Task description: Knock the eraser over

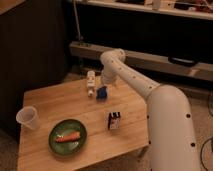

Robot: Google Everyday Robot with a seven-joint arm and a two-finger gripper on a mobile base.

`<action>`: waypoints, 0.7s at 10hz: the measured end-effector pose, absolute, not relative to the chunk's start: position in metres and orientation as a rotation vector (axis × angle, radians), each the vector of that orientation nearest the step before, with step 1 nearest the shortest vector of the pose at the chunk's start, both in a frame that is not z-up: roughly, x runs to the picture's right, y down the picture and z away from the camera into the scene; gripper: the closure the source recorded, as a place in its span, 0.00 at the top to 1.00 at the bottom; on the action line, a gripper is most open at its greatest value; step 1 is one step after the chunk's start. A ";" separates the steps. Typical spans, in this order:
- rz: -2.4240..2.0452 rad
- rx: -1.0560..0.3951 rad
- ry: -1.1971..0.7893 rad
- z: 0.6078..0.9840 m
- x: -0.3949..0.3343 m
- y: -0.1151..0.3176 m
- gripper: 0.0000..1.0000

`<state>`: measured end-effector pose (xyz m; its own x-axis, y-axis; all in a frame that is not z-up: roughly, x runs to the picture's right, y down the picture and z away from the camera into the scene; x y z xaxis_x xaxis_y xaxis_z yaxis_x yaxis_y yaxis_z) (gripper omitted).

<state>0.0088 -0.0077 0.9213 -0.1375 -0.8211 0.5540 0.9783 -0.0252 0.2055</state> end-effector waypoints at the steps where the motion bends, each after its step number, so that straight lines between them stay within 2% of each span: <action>1: -1.600 -0.324 -0.630 0.921 0.009 -0.008 0.80; 5: -1.580 -0.300 -0.621 0.917 0.016 -0.013 0.80; 7: -1.517 -0.211 -0.616 0.891 0.046 -0.026 0.80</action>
